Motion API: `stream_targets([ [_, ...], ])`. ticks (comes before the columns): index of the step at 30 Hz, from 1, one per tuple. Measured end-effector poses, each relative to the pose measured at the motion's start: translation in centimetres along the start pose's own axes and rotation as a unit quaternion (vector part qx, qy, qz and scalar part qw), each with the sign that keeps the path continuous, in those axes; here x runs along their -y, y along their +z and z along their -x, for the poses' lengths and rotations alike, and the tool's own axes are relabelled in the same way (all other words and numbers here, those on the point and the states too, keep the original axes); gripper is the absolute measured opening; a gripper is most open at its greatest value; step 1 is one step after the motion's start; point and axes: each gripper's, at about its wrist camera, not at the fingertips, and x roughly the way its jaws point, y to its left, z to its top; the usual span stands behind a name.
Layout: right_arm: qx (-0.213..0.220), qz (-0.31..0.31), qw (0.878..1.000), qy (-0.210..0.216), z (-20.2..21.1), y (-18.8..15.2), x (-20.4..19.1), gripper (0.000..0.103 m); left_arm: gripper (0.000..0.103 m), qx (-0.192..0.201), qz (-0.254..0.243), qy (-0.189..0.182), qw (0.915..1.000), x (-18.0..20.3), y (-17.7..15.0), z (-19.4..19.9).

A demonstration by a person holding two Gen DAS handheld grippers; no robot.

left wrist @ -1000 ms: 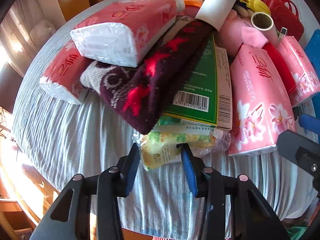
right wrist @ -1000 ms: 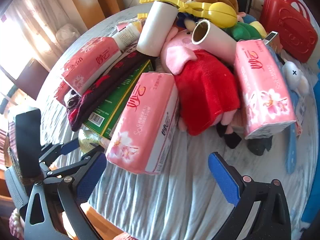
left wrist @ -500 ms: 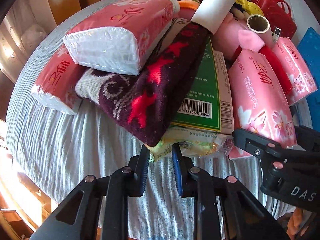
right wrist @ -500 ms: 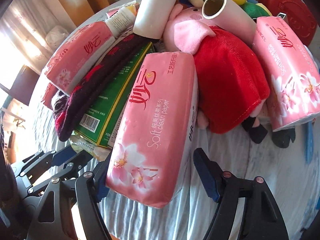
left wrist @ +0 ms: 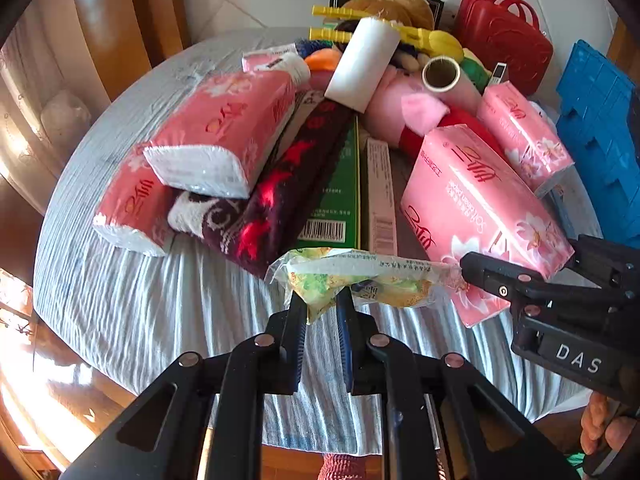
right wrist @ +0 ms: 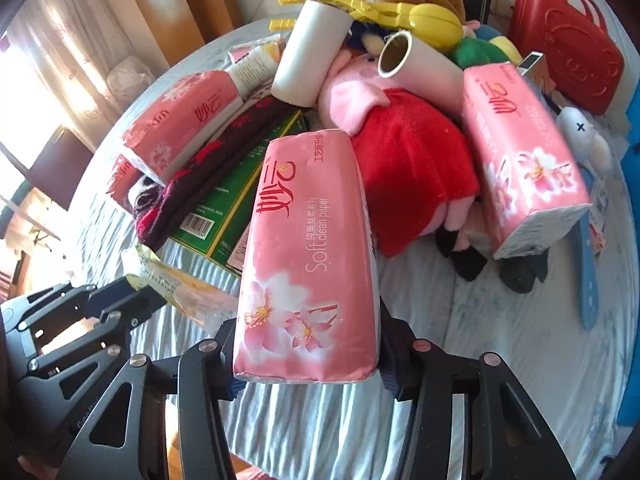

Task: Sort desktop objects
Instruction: 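Lift the wipe pack and tissue pack and carry both over the crate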

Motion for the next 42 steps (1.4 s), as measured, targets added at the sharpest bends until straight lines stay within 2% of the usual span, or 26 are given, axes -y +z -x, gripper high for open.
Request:
stream_targets([
  [3, 0.025, 0.001, 1.0, 0.001, 2.5, 0.2, 0.7, 0.05, 0.014, 0.023, 0.002, -0.001, 0.9997, -0.6, 1.1, 0.6],
  [4, 0.036, 0.002, 0.999, -0.001, 3.5, 0.3, 0.9, 0.05, 0.014, 0.031, 0.002, 0.001, 0.9995, -0.7, 2.9, 0.2],
  [9, 0.084, 0.003, 0.996, -0.012, 7.5, 1.3, 1.8, 0.05, 0.014, 0.073, -0.001, 0.004, 0.9973, 0.2, 3.6, 3.9],
  [16, 0.145, -0.01, 0.989, -0.033, 13.9, 1.8, 4.9, 0.05, 0.014, 0.128, -0.021, -0.005, 0.9916, 4.3, 6.6, 7.3],
  [22, 0.202, -0.03, 0.977, -0.059, 19.5, 1.4, 8.3, 0.05, 0.014, 0.162, -0.041, -0.026, 0.9855, 8.6, 8.1, 10.0],
  [29, 0.261, -0.052, 0.959, -0.103, 26.3, -0.5, 13.2, 0.05, 0.014, 0.197, -0.076, -0.074, 0.9746, 15.6, 10.2, 12.9],
  [36, 0.316, -0.089, 0.932, -0.152, 33.3, -3.0, 19.3, 0.051, 0.014, 0.224, -0.123, -0.122, 0.9591, 25.3, 11.6, 15.3],
  [42, 0.344, -0.13, 0.909, -0.195, 37.9, -5.8, 25.4, 0.051, 0.015, 0.237, -0.161, -0.164, 0.944, 33.7, 11.9, 17.5],
])
